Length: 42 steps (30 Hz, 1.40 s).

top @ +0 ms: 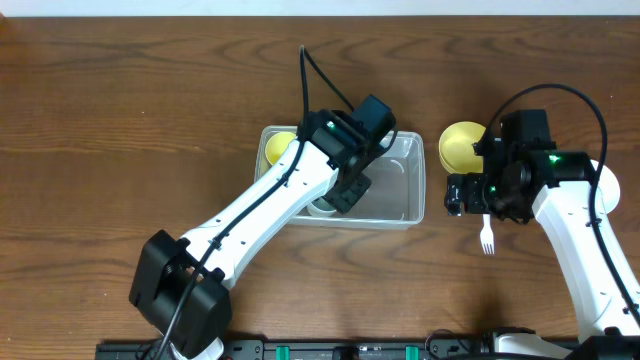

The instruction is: Pack container

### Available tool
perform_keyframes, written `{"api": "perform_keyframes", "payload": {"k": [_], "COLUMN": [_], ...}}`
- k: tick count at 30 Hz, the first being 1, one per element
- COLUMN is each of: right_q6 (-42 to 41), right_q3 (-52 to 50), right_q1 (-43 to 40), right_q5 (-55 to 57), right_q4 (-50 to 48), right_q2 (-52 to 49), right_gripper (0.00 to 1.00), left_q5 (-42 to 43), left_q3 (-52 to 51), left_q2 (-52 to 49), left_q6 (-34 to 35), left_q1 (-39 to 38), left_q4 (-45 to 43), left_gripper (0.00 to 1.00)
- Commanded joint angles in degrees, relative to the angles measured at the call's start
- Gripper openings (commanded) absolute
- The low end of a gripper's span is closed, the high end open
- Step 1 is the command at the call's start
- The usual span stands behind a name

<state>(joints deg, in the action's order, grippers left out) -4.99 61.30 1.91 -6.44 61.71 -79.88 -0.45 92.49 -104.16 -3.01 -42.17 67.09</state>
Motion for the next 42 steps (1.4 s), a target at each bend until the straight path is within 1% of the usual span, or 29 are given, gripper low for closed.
{"api": "perform_keyframes", "payload": {"k": [1, 14, 19, 23, 27, 30, 32, 34, 38, 39, 42], "right_q6": [-0.5, -0.5, -0.52, -0.55, -0.55, -0.76, -2.4, -2.71, -2.69, -2.69, -1.53], "right_q3": [0.81, 0.81, 0.83, 0.96, 3.28, 8.22, 13.46, 17.55, 24.02, 25.14, 27.61], "right_q1": [0.72, 0.72, 0.74, 0.72, 0.72, 0.72, 0.42, -0.42, -3.37, -3.91, -4.66], "right_q5": [0.24, 0.24, 0.22, 0.24, 0.63, 4.15, 9.03, 11.43, 11.34, 11.34, 11.06], "right_q4": [0.02, 0.02, -0.11, -1.36, -2.58, -1.86, -0.17, 0.81, 1.88, 2.01, 1.92], "right_q2": [0.04, 0.04, 0.07, 0.72, 2.84, 4.15, 4.22, 3.76, 0.42, -1.2, -7.37], "right_gripper": [0.99, 0.99, 0.99, 0.99, 0.99, 0.99, 0.99, 0.99, 0.99, 0.99, 0.99], "left_q5": [-0.68, -0.72, -0.72, -0.7, -0.7, -0.68, -0.68, -0.66, -0.63, -0.61, -0.63], "left_q3": [0.37, 0.39, 1.27, 1.92, 1.92, 1.92, 1.92, 1.92, 1.92, 1.92, 1.92], "left_q2": [0.13, 0.22, 1.75, 5.38, 10.97, 15.61, 18.88, 21.51, 25.81, 26.56, 27.61], "left_q6": [0.24, 0.26, 1.33, 1.64, 4.09, 6.19, 8.37, 10.93, 14.4, 14.73, 14.73], "left_q1": [-0.02, 0.11, 2.86, 8.2, 15.39, 21.59, 26.23, 30.1, 36.72, 37.88, 39.8], "left_q4": [-0.39, -1.22, -2.01, -2.01, -2.01, -2.03, -2.03, -2.01, -1.99, -1.97, -1.46], "left_gripper": [0.53, 0.53, 0.53, 0.53, 0.53, 0.54, 0.54, 0.54, 0.55, 0.59, 0.6]}}
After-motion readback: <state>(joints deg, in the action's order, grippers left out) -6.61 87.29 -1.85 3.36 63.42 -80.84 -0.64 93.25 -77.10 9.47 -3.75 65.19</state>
